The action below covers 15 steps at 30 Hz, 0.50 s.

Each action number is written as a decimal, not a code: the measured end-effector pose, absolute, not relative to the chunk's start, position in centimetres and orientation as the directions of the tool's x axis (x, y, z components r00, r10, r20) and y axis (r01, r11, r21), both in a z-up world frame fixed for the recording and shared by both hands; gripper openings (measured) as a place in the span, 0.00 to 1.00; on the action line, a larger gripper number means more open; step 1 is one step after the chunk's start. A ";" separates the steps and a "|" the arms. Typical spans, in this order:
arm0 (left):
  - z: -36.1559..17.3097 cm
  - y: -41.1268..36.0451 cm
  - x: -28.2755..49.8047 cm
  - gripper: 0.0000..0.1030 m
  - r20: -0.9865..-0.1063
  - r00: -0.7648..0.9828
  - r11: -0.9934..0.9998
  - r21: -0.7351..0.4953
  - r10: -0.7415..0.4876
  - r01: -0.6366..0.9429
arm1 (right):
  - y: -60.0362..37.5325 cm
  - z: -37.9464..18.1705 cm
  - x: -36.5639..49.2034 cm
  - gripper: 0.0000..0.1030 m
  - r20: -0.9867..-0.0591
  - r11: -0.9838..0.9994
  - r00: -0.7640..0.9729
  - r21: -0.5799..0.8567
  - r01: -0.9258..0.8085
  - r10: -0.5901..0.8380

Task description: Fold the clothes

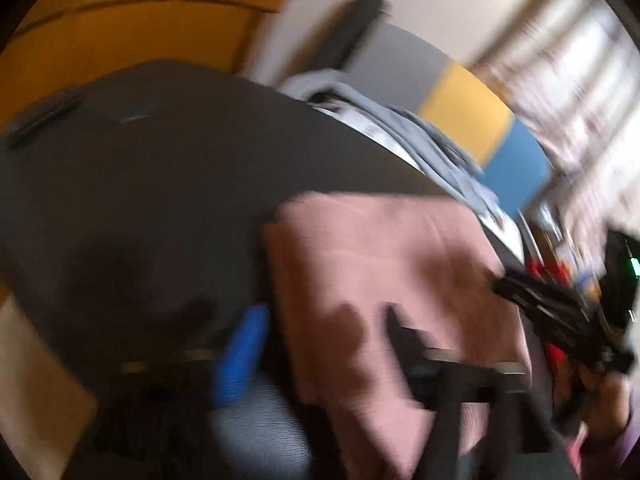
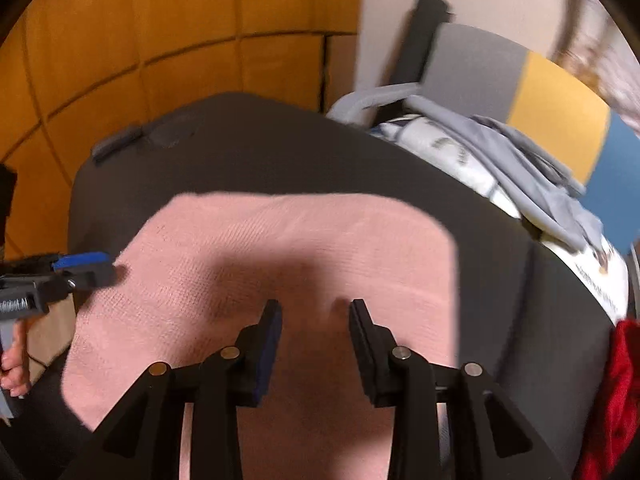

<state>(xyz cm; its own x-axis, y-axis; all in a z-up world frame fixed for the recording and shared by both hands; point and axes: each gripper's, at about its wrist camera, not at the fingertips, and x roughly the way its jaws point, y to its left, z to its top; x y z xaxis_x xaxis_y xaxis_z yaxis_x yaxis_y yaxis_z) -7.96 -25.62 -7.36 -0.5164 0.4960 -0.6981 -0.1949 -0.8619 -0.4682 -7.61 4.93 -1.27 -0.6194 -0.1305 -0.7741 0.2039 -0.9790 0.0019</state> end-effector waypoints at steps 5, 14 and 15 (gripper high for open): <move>-7.8 -25.3 -7.3 0.80 -0.732 -0.452 -0.856 -0.484 0.510 -0.183 | 10.5 -1.1 -4.8 0.53 -0.774 -0.974 -0.595 0.216 0.073 -0.216; -11.4 -22.6 -4.6 0.83 -0.805 -0.340 -0.874 -0.449 0.485 -0.184 | 14.1 -6.6 -2.5 0.67 -0.773 -0.880 -0.481 0.475 -0.005 -0.414; -11.5 -22.6 -4.7 0.84 -0.801 -0.338 -0.869 -0.458 0.494 -0.186 | 14.2 -7.1 -2.5 0.67 -0.760 -0.863 -0.479 0.504 -0.008 -0.439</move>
